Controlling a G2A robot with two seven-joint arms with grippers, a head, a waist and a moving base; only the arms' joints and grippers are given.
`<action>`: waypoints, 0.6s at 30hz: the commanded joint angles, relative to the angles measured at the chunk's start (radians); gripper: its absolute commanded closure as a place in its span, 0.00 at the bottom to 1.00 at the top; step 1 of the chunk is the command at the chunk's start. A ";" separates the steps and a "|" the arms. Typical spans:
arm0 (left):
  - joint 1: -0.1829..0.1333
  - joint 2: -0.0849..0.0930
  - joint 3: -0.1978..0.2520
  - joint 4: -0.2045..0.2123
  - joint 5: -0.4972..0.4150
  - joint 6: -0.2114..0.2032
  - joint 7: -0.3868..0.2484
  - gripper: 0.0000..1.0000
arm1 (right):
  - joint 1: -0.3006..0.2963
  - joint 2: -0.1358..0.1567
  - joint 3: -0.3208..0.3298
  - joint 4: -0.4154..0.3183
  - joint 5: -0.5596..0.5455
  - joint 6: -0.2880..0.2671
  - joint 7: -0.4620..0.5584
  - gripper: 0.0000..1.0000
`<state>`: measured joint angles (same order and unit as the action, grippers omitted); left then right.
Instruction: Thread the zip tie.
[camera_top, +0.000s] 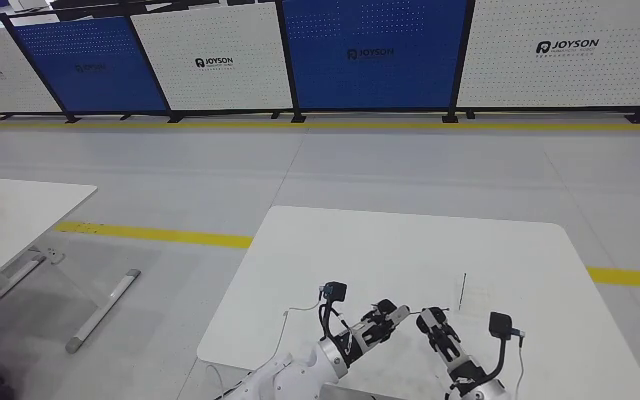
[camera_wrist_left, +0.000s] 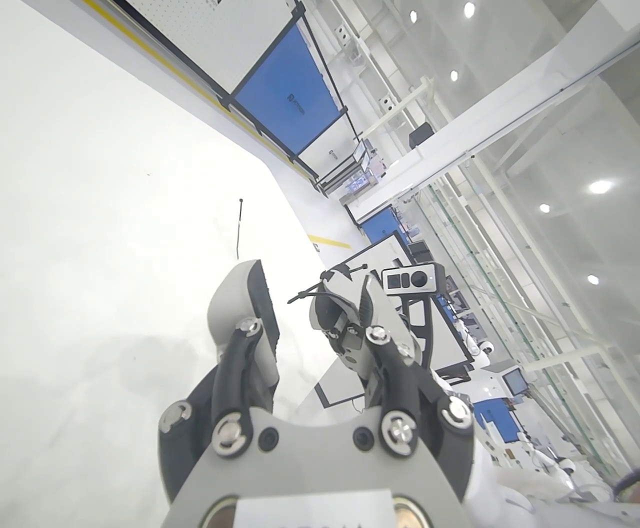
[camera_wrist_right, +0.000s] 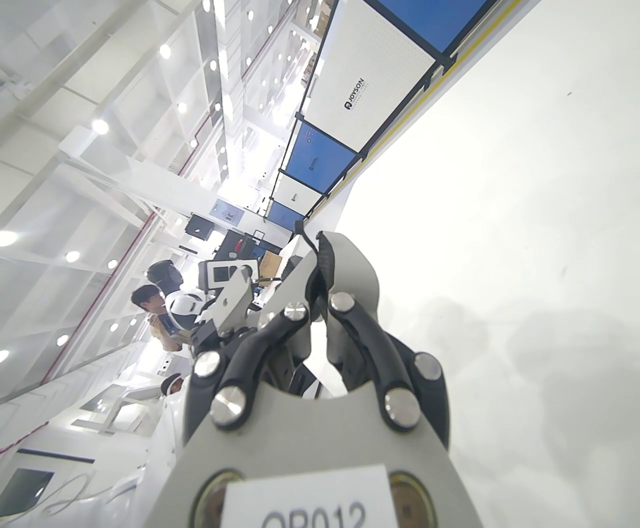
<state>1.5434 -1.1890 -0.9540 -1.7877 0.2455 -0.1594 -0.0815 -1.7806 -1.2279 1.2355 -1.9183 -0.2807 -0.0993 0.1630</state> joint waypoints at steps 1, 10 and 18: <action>0.000 0.000 0.000 0.000 0.000 0.000 0.002 0.82 | 0.001 0.000 -0.001 0.002 -0.002 0.002 0.000 1.00; 0.002 0.000 0.000 -0.004 0.002 0.002 0.002 0.84 | 0.004 0.000 0.000 0.007 -0.003 0.006 -0.006 1.00; 0.000 0.000 0.004 -0.006 0.006 0.009 -0.003 0.87 | 0.000 0.001 0.002 -0.002 -0.010 0.006 -0.003 1.00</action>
<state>1.5432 -1.1894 -0.9515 -1.7932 0.2506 -0.1511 -0.0832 -1.7801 -1.2275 1.2374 -1.9191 -0.2883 -0.0928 0.1586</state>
